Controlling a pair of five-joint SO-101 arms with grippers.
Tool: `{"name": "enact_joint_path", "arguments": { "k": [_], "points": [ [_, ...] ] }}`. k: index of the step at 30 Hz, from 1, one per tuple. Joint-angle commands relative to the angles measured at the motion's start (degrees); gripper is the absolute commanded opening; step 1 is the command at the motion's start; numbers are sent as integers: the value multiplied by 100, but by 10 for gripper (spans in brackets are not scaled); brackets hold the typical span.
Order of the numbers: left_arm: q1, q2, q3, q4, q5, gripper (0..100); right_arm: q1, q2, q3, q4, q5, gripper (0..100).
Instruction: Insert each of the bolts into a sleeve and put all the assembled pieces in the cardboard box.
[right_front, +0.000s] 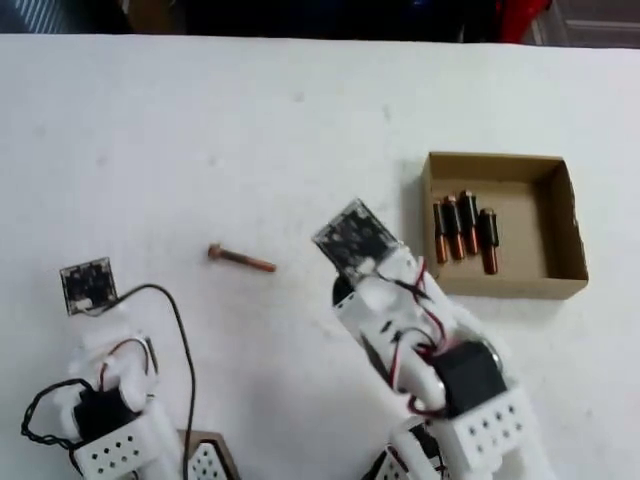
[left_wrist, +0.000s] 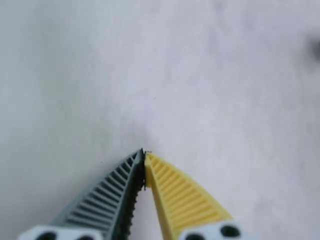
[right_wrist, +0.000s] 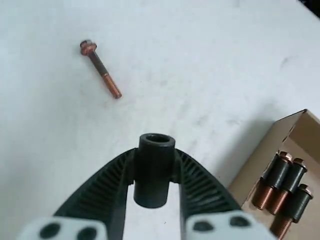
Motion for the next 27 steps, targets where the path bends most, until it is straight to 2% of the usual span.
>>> {"name": "enact_joint_path", "arguments": {
  "k": [1,5,10,15,18,24,27],
  "points": [
    [-13,-13,-519,44,-281,21,-57,-453,176,-251,-97,17],
    [13,-4,-1134,396,-281,21,-57,-752,738,-585,-97,17],
    [382,-4,-1802,870,-237,21,-84,-945,1310,-1138,-141,17],
    [426,4,-2154,897,-255,21,-84,-1095,1899,-1640,-167,17],
    [426,66,-2382,897,-246,21,-66,-1244,2207,-1921,-527,17],
    [435,1763,-3323,853,-220,21,-57,-1701,2400,-1991,-659,17],
    [716,2853,-3921,853,62,21,-57,-1991,2681,-2105,-668,17]
  ]
}}
